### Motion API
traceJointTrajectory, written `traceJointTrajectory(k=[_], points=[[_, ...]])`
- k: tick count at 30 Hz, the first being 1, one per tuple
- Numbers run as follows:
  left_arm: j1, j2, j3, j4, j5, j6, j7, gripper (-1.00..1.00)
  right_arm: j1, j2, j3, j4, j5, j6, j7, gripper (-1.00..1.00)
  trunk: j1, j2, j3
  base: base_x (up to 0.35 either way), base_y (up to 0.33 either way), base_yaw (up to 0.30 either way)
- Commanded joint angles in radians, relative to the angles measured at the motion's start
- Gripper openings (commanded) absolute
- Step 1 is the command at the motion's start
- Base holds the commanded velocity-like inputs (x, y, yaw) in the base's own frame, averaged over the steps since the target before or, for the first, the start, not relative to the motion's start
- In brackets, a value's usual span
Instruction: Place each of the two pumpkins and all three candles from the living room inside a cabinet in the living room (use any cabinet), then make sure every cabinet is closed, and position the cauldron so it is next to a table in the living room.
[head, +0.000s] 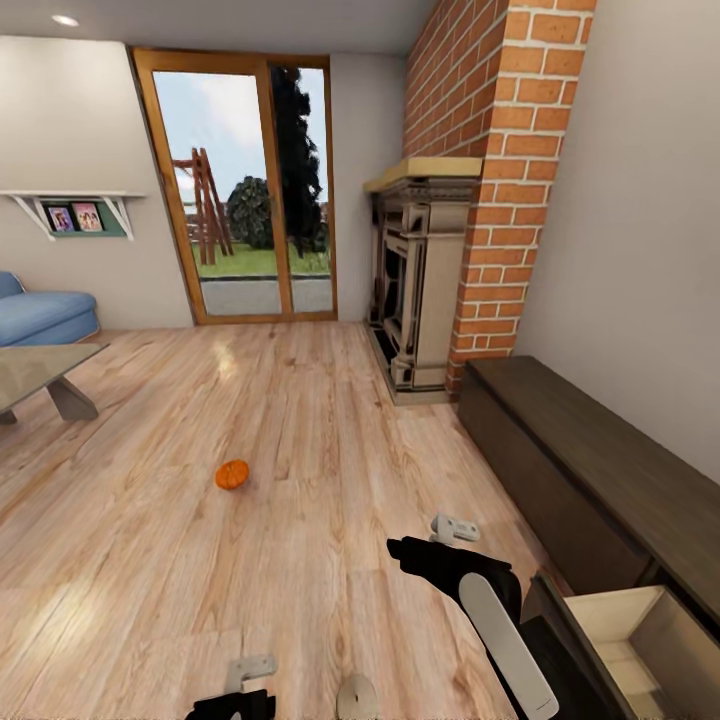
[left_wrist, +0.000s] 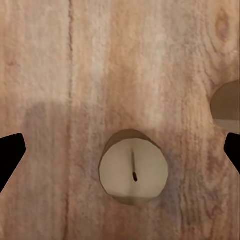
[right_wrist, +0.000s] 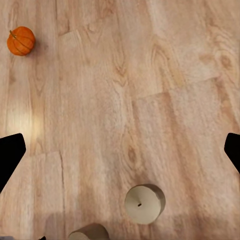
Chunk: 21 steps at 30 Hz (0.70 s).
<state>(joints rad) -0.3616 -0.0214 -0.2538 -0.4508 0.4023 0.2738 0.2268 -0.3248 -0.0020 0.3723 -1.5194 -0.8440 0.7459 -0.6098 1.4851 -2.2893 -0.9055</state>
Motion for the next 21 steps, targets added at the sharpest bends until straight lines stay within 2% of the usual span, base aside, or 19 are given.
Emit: traceJointTrajectory(k=[1, 6, 9, 12, 21], points=[[0.0, -0.001, -0.008, -0.002, 0.01, 0.003, 0.009, 1.0, -0.001, 0.0, 0.001, -0.001, -0.009, 0.001, -0.01, 1.0, 0.004, -0.008, -0.004, 0.0, 0.0, 0.0], [0.0, -0.013, -0.018, -0.002, 0.01, 0.001, 0.009, 1.0, -0.001, 0.0, 0.001, -0.001, -0.009, 0.001, -0.01, 1.0, 0.023, -0.043, -0.02, 0.0, 0.0, 0.0], [0.0, -0.018, -0.075, -0.002, 0.011, -0.006, 0.01, 1.0, -0.001, 0.0, 0.001, 0.0, -0.009, 0.001, -0.01, 1.0, 0.034, -0.064, -0.029, 0.0, 0.0, 0.0], [0.0, -0.021, -0.104, -0.002, 0.015, -0.029, 0.011, 1.0, -0.001, 0.0, 0.001, -0.001, -0.009, 0.001, -0.01, 1.0, 0.046, -0.085, -0.039, 0.0, 0.0, 0.0], [0.0, -0.027, -0.117, -0.002, 0.015, -0.04, 0.011, 1.0, -0.001, 0.0, 0.002, 0.001, -0.009, 0.001, -0.01, 1.0, 0.08, -0.148, -0.067, 0.0, 0.0, 0.0]])
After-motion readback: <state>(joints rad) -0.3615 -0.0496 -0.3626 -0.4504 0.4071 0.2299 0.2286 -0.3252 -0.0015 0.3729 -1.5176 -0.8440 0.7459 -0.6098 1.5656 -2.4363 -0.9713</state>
